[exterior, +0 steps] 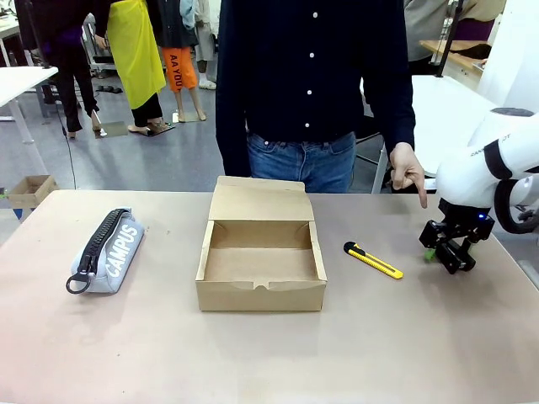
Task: Pack the items into the box.
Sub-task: Pick up the item specified by the human and place it in the Mailer Box.
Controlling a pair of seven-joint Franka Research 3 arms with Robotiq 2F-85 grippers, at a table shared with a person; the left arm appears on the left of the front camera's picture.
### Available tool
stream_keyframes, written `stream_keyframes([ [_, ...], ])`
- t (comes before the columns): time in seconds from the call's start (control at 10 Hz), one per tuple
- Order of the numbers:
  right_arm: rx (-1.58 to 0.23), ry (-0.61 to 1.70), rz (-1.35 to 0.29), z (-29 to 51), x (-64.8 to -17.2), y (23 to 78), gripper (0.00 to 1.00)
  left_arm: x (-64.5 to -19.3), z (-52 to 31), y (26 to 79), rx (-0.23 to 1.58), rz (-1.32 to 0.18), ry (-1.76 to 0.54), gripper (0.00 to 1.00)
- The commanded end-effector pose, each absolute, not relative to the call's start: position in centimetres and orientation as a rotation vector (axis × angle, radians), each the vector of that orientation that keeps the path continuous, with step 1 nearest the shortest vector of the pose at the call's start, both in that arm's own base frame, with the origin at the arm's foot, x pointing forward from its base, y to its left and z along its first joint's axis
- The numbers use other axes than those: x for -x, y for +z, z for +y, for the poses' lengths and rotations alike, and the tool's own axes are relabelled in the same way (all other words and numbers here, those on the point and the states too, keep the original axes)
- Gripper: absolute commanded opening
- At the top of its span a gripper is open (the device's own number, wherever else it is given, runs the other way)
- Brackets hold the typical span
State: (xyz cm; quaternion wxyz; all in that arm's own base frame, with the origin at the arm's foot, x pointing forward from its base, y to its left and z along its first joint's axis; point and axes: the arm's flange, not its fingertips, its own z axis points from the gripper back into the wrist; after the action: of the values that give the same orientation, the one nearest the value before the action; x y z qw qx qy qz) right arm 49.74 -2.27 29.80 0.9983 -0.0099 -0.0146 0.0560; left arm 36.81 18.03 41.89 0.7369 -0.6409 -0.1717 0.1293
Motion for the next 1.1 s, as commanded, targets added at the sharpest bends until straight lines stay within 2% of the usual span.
stream_keyframes([
  [0.0, 0.064, 0.097, -0.028, -2.0, -50.1, 30.2, 0.44, -36.8, 18.0, 42.2, 1.422, -0.387, 0.27, 1.0],
  [0.1, 0.059, 0.098, -0.029, -1.9, -50.1, 30.3, 0.44, -36.8, 18.0, 42.2, 1.422, -0.387, 0.27, 1.0],
  [0.2, 0.056, 0.092, -0.036, -2.0, -50.1, 30.4, 0.0, -36.8, 18.0, 42.2, 1.422, -0.387, 0.27, 1.0],
  [0.4, 0.063, 0.088, -0.039, -2.0, -50.0, 30.5, 0.0, -36.8, 18.0, 42.2, 1.422, -0.387, 0.27, 1.0],
  [0.5, 0.054, 0.09, -0.043, -2.0, -49.9, 30.6, 0.17, -36.8, 18.0, 42.2, 1.422, -0.387, 0.27, 1.0],
  [0.7, 0.044, 0.092, -0.041, -1.9, -49.8, 30.7, 0.0, -36.8, 18.0, 42.2, 1.422, -0.387, 0.27, 1.0],
  [1.0, 0.031, 0.092, -0.045, -2.0, -49.6, 31.2, 0.0, -36.8, 18.0, 42.2, 1.422, -0.387, 0.27, 1.0],
])
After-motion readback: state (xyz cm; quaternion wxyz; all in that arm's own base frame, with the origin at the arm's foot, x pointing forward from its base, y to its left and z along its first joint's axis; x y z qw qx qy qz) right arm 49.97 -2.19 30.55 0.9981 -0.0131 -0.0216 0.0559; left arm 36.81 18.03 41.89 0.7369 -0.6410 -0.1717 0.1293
